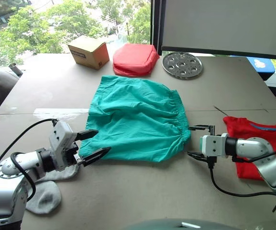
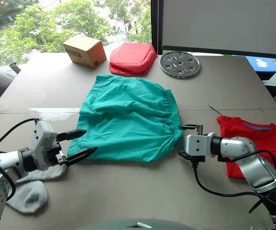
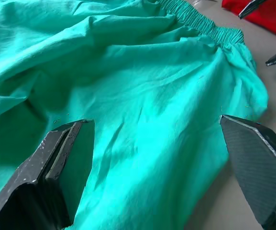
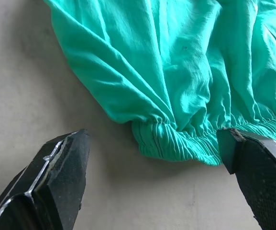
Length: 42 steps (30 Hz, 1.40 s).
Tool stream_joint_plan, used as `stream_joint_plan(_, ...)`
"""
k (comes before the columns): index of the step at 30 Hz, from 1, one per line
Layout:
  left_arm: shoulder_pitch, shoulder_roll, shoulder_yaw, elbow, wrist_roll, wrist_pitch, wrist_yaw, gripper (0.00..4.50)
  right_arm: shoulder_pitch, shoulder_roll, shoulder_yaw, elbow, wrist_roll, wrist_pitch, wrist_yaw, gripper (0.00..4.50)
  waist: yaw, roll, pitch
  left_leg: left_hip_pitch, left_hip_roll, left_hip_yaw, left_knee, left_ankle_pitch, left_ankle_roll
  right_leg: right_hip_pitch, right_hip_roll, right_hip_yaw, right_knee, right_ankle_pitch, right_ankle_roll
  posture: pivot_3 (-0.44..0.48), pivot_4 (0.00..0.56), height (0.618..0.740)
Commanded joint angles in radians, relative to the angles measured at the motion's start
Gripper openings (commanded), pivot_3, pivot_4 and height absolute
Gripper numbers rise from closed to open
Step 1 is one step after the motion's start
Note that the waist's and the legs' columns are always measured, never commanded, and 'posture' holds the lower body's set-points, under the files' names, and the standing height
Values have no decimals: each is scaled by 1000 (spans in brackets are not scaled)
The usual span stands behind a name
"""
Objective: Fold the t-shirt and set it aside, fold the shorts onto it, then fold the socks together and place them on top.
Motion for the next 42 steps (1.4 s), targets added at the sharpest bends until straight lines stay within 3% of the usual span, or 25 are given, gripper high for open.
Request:
stream_joint_plan(1, 110, 3, 79, 12, 46, -179, -69, 4455, -49, 41, 19, 44, -58, -43, -35, 4500, 0, 0, 0, 0, 0, 0, 0, 0, 0, 0, 0, 0, 0, 0, 0, 0, 150, 739)
stream_joint_plan(5, 198, -8, 77, 76, 133, -355, -83, 4455, -71, 57, 41, 90, -127, -85, -60, 4500, 1, 0, 0, -1, 0, 1, 0, 0, 0, 0, 0, 0, 0, 0, 0, 0, 150, 739)
stream_joint_plan(16, 62, 9, -79, 345, 417, -791, 47, 4455, -104, 95, 66, 128, -262, -107, -119, 4500, -3, -1, -2, 0, 0, 3, -1, 0, 0, -1, 1, 0, 1, 2, -4, 0, 150, 739)
stream_joint_plan(17, 59, 13, -91, 360, 425, -807, 47, 4488, -103, 95, 67, 126, -262, -108, -118, 4249, -3, -1, -2, 0, 0, 3, -1, 0, 0, -1, 0, 0, 1, 2, -4, 0, 150, 739)
stream_joint_plan(20, 48, 30, -124, 396, 431, -847, 40, 3649, -91, 94, 76, 107, -247, -103, -90, 2960, -2, -1, -2, 0, 1, 4, -1, 0, 0, -1, 0, 0, 1, 2, -4, 0, 150, 739)
stream_joint_plan(25, 38, 56, -148, 429, 407, -870, 37, 1376, -79, 92, 85, 99, -229, -99, -52, 683, -3, 0, -2, 0, 1, 4, -1, 0, 0, -1, 0, 0, 1, 2, -4, 0, 150, 739)
stream_joint_plan(27, 35, 60, -140, 414, 360, -826, 29, 526, -80, 89, 68, 102, -191, -87, -31, 0, -4, 0, -2, 0, 1, 4, -1, 0, 0, -1, 0, 0, 1, 2, -4, 0, 150, 739)
stream_joint_plan(28, 42, 68, -133, 391, 320, -785, 11, 66, -76, 83, 50, 95, -155, -77, -13, 0, -3, 0, -2, 0, 1, 4, -1, 0, 0, -1, 0, 0, 1, 2, -4, 0, 150, 739)
stream_joint_plan(32, 100, 123, -84, 262, 126, -549, -66, 66, -49, 40, -44, -6, 43, 57, 90, 0, -2, 0, -1, -1, 4, 3, -1, 0, 0, -1, 0, -1, 1, 2, -4, 0, 150, 739)
stream_joint_plan(37, 207, 252, 35, 112, -84, -261, -214, 66, 19, -119, -190, -211, 343, 297, 268, 0, -3, 1, -1, 0, 6, 1, -1, 0, 0, -2, 0, -1, 1, 0, 0, 0, 150, 739)
stream_joint_plan(42, 322, 397, 287, 32, -302, 68, -448, 66, 96, -289, -404, -391, 678, 576, 361, 0, -2, 1, 0, -2, 8, 1, -1, 0, 0, -4, 0, 0, 1, 0, 0, 0, 150, 739)
